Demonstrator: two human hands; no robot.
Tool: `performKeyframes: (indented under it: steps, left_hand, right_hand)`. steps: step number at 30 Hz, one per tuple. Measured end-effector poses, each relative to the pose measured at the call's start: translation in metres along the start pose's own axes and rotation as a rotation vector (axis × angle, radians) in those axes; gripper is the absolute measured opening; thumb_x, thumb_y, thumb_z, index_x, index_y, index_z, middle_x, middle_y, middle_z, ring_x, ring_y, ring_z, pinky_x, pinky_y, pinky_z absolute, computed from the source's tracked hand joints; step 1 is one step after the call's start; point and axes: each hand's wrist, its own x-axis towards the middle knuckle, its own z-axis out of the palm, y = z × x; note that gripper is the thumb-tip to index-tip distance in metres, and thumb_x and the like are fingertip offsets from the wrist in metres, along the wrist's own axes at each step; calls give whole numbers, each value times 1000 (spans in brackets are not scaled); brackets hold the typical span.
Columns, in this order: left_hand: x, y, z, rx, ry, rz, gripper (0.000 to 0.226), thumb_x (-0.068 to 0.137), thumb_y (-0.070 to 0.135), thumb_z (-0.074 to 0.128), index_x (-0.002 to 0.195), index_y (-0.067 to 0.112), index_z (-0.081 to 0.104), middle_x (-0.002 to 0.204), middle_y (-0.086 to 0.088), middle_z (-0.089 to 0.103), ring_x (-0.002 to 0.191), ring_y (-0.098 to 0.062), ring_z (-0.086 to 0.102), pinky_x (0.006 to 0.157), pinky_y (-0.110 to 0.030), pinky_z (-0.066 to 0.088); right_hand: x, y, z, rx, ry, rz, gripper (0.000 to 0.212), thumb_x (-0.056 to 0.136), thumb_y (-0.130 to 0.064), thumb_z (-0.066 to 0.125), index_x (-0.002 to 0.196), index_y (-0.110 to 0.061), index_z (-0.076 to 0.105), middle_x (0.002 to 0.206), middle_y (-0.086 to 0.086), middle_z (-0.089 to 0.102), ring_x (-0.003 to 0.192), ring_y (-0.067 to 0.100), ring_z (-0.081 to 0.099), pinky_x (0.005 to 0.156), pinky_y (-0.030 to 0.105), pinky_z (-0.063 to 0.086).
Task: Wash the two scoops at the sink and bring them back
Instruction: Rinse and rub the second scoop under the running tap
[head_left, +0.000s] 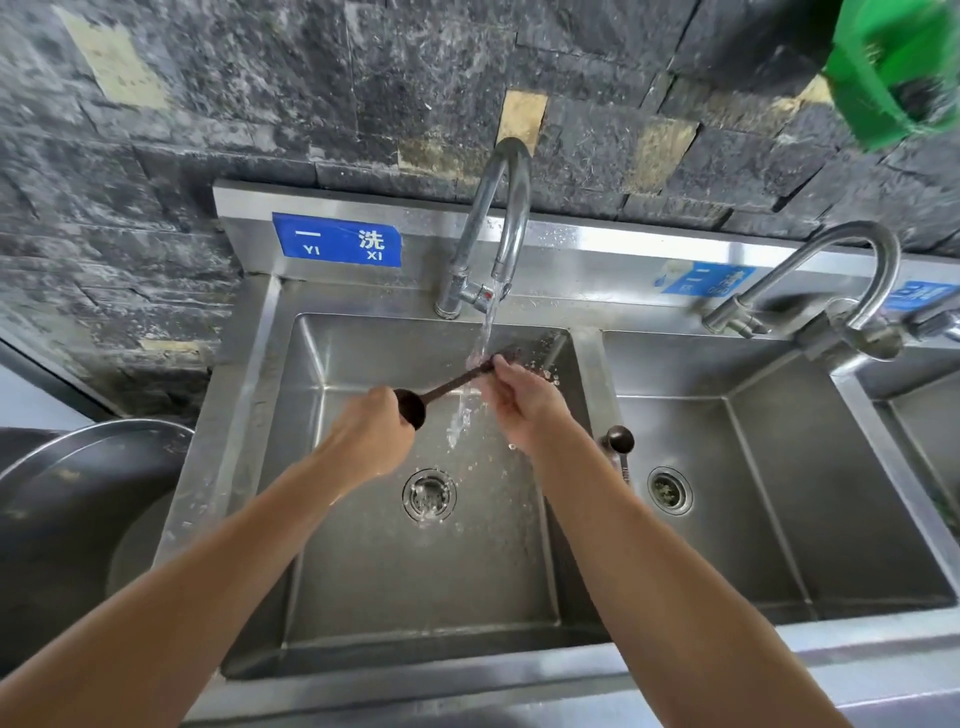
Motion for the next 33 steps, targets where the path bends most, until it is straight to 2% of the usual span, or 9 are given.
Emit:
performKeyframes:
  steps: [2,6,10,14,17,21,23,28,33]
  left_hand:
    - [1,0,-1,0,5,-3,18,93,11,49,106,0,54,85,-16,56,72,-34,59,58,-33,42]
    - [-1,5,-3,-24,-31,23,11,93,9,47,98,1,53,74,-13,58,67,-31,63,51,-31,45]
    - [8,10,-3,1,7,15,23,94,13,49,111,-2,54,82,-15,60,67,-29,60,51,-29,41]
    - [15,26,8,-88,19,103,16,97,10,43,100,-1,55,76,-12,58,57,-22,55,45,-29,41]
    - [31,37,18,-417,-4,1,24,100,15,39,105,-2,55,71,-16,60,48,-21,62,42,-27,46]
    - [50,45,26,-1149,-310,-287,30,100,33,50,104,5,58,65,-8,56,46,-16,48,46,-25,38]
    - [56,55,32,-1353,-374,-317,32,101,35,48,98,4,56,65,-9,58,46,-17,50,47,-26,40]
    - [65,67,44,-1637,-380,-383,27,102,3,28,85,2,49,61,-7,48,31,-6,36,29,-17,24]
    - [70,61,48,-1796,-596,-153,42,86,-17,19,94,-4,58,74,-12,62,54,-12,43,43,-21,34]
  right_hand:
    - [-6,11,7,-84,-102,107,12,92,0,63,102,7,64,87,15,76,72,14,72,62,21,60]
    - [1,-1,7,86,42,-22,7,89,0,65,96,2,63,98,19,72,74,17,70,63,24,61]
    - [-7,21,11,-151,-211,80,13,89,3,64,102,6,64,92,19,75,70,17,73,58,19,59]
    - [6,4,16,33,-106,-54,7,96,-2,56,102,1,60,92,12,69,80,17,70,71,25,61]
    - [1,8,26,-79,-247,-65,13,96,-8,58,108,-4,60,93,7,70,79,15,68,77,27,58]
    - [2,-10,13,-117,-198,-154,21,92,-2,61,113,-4,59,97,13,66,86,21,66,93,34,55]
    - [2,-14,8,-107,-180,-182,19,97,-4,56,116,-6,56,96,15,63,84,24,64,86,34,56]
    - [-3,-15,2,-88,-144,-237,8,93,2,59,94,0,67,91,15,72,82,25,71,80,34,61]
    - [-10,-21,-4,-51,-63,-297,9,90,6,62,95,0,66,97,20,69,97,31,67,95,42,56]
